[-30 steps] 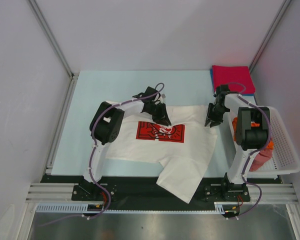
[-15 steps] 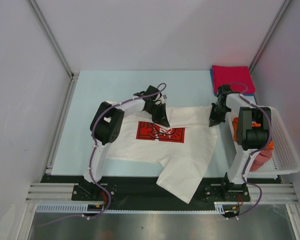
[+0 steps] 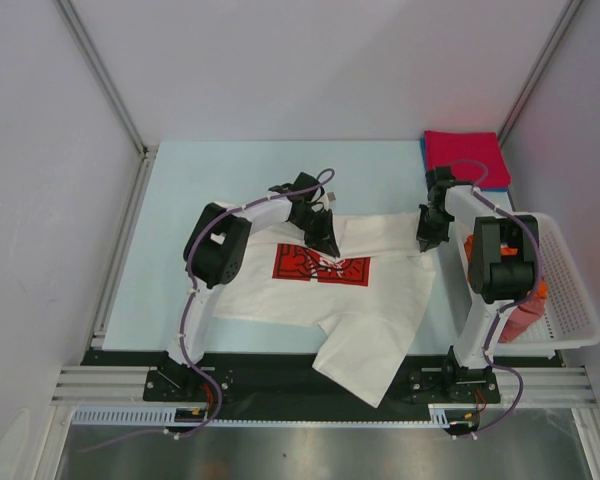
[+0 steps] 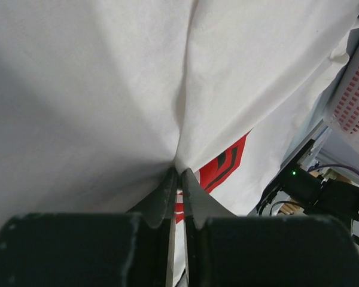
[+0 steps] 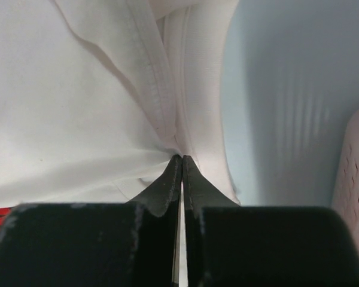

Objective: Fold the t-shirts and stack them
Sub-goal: Fold the tshirt

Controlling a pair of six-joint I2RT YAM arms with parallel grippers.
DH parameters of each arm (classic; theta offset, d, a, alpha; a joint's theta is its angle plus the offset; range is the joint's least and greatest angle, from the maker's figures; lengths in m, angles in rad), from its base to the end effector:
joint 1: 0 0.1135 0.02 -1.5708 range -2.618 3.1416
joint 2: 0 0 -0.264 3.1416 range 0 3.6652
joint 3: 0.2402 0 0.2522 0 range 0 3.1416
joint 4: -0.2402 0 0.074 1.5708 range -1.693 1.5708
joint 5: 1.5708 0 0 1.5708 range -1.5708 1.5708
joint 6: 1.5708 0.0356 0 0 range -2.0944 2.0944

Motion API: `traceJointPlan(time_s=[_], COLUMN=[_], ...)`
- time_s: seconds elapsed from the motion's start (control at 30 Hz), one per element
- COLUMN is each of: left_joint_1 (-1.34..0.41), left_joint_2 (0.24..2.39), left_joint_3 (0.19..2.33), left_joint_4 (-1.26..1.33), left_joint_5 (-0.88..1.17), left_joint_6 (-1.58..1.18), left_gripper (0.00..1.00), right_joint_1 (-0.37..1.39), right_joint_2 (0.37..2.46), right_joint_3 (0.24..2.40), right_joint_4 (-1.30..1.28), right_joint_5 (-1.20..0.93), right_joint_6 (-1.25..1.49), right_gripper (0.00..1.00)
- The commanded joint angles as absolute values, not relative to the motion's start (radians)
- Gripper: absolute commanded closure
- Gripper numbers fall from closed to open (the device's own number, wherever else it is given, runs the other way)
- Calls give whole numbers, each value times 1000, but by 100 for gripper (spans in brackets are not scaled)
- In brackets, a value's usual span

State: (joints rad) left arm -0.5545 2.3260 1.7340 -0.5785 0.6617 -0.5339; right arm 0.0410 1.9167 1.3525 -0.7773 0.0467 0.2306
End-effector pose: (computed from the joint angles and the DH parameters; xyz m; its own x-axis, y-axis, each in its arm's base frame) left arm 0.3944 -0.2700 0.1248 -0.9890 0.1402 -0.0475 0.1344 0.7156 -0.6854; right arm 0.3732 0.0136 0.1749 -0.9542 0.1894 -0.2317 0.1929 0.9812 0.0077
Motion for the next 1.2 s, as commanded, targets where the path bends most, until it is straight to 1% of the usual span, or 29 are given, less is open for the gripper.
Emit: traceJointPlan(time_s=[0.0, 0.07, 0.1, 0.17, 0.2, 0.23, 0.27, 0.33, 0.37, 0.43, 0.47, 0.57, 0.7, 0.83, 1.0, 1.1, 1.17], left_joint_1=[-554, -552, -552, -543, -528, -519, -508, -465, -448, -393, -371, -286, -151, -52, 79, 126, 138], left_joint_2=[2330, 2316, 2304, 2278, 2245, 2231, 2212, 2155, 2139, 2085, 2071, 2026, 2013, 1991, 1962, 1950, 1948], left_joint_3=[1747, 1753, 1753, 1752, 1752, 1753, 1753, 1749, 1746, 1726, 1709, 1674, 1637, 1602, 1539, 1520, 1520], left_joint_4=[-660, -675, -681, -689, -695, -699, -701, -706, -704, -704, -706, -704, -703, -703, -706, -709, -710], left_joint_5=[643, 629, 621, 591, 580, 575, 580, 584, 580, 566, 565, 536, 526, 486, 457, 440, 423], left_joint_6=[-479, -466, -462, -445, -443, -436, -434, -426, -423, -419, -419, -402, -382, -368, -360, -357, -339], left_gripper=[90, 87, 79, 70, 62, 59, 58, 55, 54, 53, 53, 53, 50, 48, 43, 43, 42], right_joint_1=[35, 38, 37, 38, 37, 37, 40, 46, 49, 55, 57, 58, 60, 58, 31, 12, 8], right_joint_2=[1873, 1868, 1867, 1864, 1862, 1862, 1862, 1852, 1847, 1853, 1859, 1904, 1957, 2002, 2043, 2054, 2062], right_joint_3=[1371, 1367, 1367, 1381, 1390, 1413, 1425, 1443, 1466, 1485, 1508, 1554, 1607, 1654, 1678, 1674, 1680], right_joint_4=[-796, -798, -802, -816, -822, -839, -842, -842, -838, -818, -813, -792, -769, -759, -762, -744, -744], right_joint_5=[156, 172, 173, 181, 187, 189, 187, 181, 178, 155, 143, 130, 110, 91, 68, 41, 31], right_joint_6=[204, 210, 212, 215, 219, 219, 221, 224, 222, 222, 229, 258, 313, 339, 397, 420, 425], right_gripper=[96, 91, 91, 90, 90, 88, 82, 74, 63, 53, 44, 37, 35, 36, 36, 36, 38])
